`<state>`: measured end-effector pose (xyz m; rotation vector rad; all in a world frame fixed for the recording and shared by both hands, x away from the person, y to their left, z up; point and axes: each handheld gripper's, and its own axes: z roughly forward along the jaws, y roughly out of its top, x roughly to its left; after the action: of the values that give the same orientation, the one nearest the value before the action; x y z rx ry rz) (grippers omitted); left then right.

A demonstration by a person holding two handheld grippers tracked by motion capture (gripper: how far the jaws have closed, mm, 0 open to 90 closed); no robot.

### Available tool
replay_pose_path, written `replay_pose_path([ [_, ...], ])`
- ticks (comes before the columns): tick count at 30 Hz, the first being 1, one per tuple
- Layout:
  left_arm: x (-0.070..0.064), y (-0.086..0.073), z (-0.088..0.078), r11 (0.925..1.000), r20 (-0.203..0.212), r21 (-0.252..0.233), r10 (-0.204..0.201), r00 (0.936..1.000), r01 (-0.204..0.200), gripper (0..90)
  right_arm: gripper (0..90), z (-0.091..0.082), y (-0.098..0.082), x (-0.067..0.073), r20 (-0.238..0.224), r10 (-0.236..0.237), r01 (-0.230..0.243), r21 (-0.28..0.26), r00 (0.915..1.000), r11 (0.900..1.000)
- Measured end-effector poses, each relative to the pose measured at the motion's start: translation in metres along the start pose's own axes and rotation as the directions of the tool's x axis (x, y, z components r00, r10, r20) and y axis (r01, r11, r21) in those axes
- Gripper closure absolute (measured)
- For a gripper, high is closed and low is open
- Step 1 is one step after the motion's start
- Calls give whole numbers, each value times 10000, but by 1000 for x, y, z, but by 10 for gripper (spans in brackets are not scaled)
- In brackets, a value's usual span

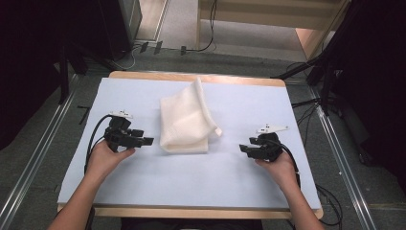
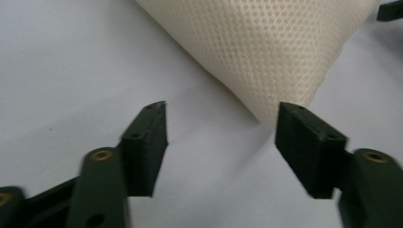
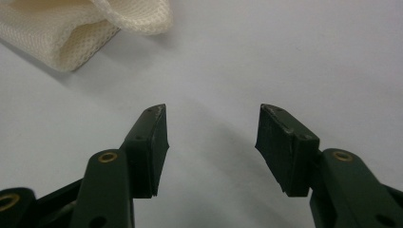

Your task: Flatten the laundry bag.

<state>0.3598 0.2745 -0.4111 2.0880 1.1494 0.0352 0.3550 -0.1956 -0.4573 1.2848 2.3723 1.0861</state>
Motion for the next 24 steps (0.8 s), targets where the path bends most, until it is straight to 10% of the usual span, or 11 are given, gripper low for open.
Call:
replay_pose_path([
  [17, -17, 9, 0, 9998, 437, 33, 180, 9989, -181, 411, 455, 1, 0, 3, -134, -132, 133, 55, 9998, 9999],
  [24, -39, 18, 3, 9947, 495, -109, 1028, 9935, -1024, 407, 459, 1, 0, 4, -205, -124, 127, 144, 9997, 9998],
])
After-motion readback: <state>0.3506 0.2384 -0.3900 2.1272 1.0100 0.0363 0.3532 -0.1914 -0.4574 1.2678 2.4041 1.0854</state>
